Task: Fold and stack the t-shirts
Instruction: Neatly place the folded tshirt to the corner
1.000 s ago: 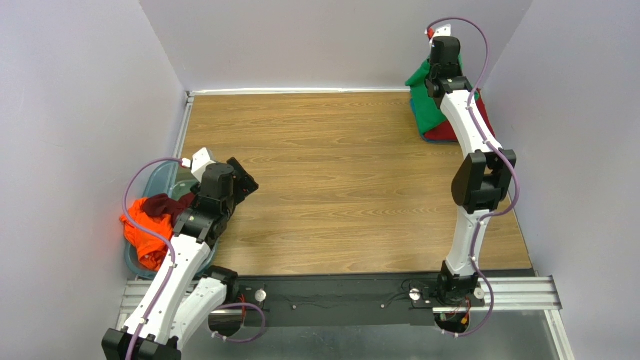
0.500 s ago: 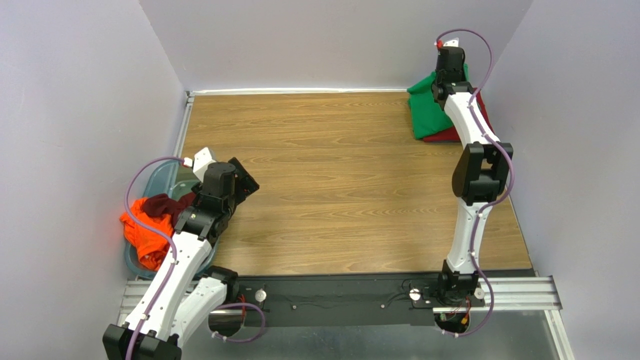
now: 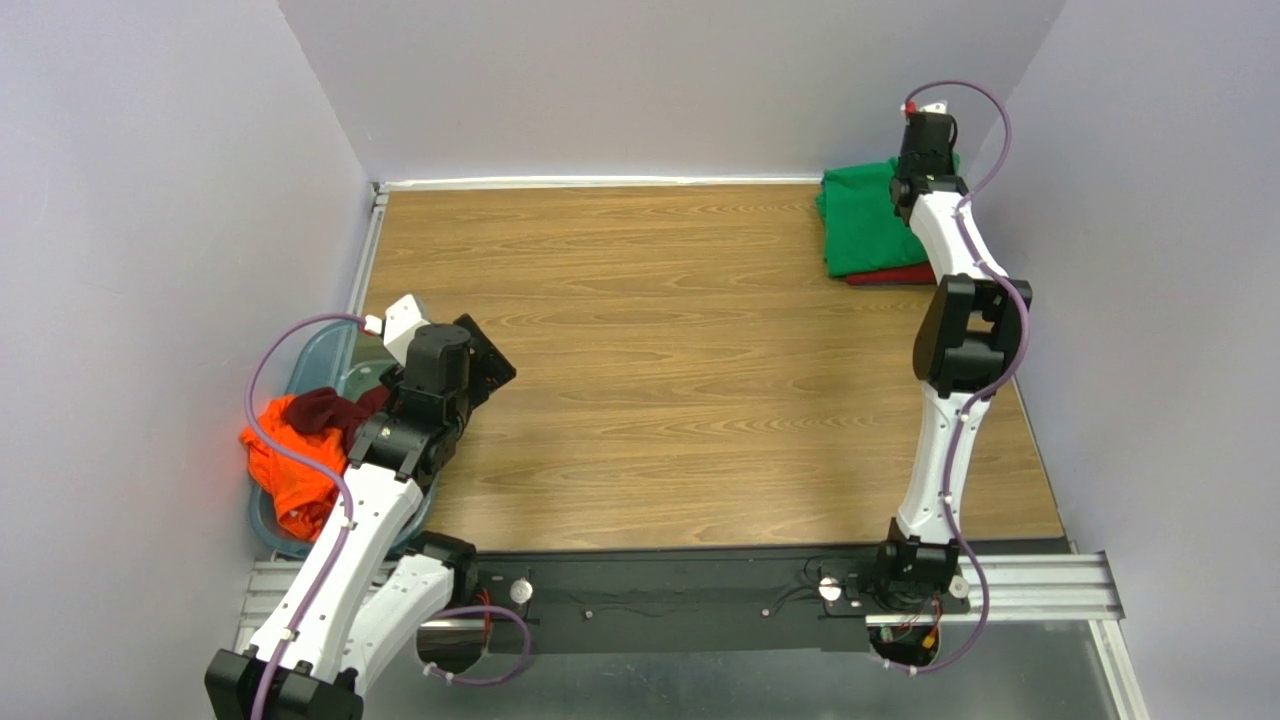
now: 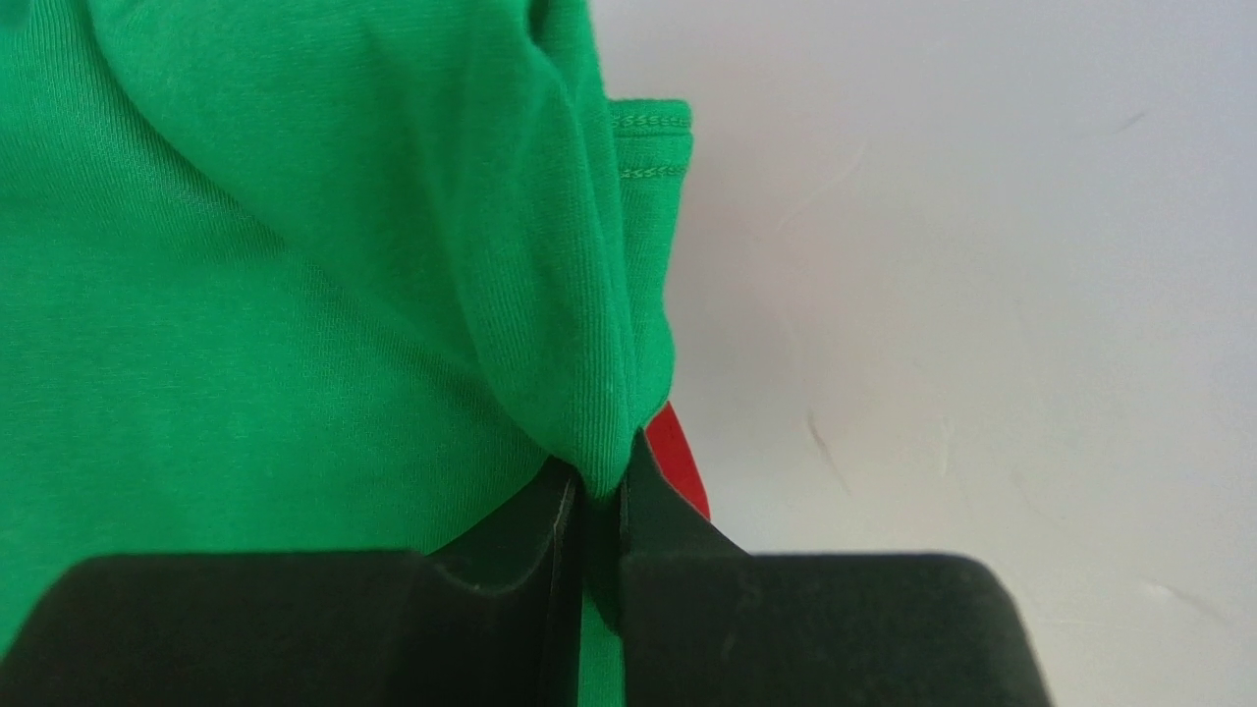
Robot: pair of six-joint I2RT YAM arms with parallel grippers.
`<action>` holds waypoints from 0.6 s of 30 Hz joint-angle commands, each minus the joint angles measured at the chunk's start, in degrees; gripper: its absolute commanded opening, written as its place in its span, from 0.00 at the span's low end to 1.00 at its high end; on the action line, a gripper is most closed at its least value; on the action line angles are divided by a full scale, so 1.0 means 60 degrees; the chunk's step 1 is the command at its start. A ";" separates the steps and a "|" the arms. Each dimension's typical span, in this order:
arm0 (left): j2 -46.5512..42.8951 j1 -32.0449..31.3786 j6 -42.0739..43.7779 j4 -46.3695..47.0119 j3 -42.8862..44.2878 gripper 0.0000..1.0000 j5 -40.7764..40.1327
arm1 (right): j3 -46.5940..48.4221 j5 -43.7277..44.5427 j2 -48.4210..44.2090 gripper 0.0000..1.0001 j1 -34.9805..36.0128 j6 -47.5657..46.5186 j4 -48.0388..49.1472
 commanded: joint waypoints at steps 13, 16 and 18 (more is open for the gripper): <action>0.0114 0.0028 -0.0145 -0.0276 0.0323 0.98 -0.0570 | 0.0813 -0.0594 0.0766 0.01 -0.0859 0.0284 0.0263; 0.0158 0.0028 -0.0145 -0.0291 0.0338 0.98 -0.0585 | 0.0930 -0.1135 0.0854 0.01 -0.0947 0.0254 0.0278; 0.0173 0.0028 -0.0159 -0.0291 0.0338 0.98 -0.0585 | 0.1120 -0.1239 0.0941 0.01 -0.0976 0.0225 0.0278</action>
